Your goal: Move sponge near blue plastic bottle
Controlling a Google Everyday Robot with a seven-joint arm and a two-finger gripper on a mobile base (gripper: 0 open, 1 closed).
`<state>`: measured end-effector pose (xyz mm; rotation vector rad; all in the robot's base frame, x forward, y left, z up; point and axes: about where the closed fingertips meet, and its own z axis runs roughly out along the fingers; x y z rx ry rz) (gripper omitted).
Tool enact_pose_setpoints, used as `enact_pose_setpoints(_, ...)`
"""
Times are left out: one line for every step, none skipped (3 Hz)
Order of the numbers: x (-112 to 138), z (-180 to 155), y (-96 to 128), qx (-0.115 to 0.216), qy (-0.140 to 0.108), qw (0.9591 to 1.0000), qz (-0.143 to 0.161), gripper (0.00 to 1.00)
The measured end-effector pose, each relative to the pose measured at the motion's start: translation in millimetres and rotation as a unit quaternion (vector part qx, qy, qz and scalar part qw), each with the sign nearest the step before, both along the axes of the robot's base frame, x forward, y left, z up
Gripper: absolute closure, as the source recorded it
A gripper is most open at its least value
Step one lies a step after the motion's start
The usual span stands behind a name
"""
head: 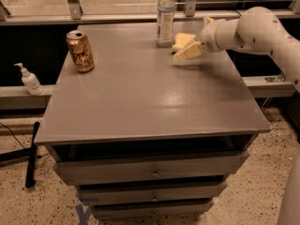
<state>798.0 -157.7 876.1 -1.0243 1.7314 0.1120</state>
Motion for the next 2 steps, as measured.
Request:
enact_pose_setpoints(-21.1, 12.8, -2.8, 0.012, 0.000, 0.9998, 0.016, 0.00)
enact_pose_setpoints(-51.5, 35.9, -21.1, 0.039, -0.009, 0.9983, 0.041, 0.00)
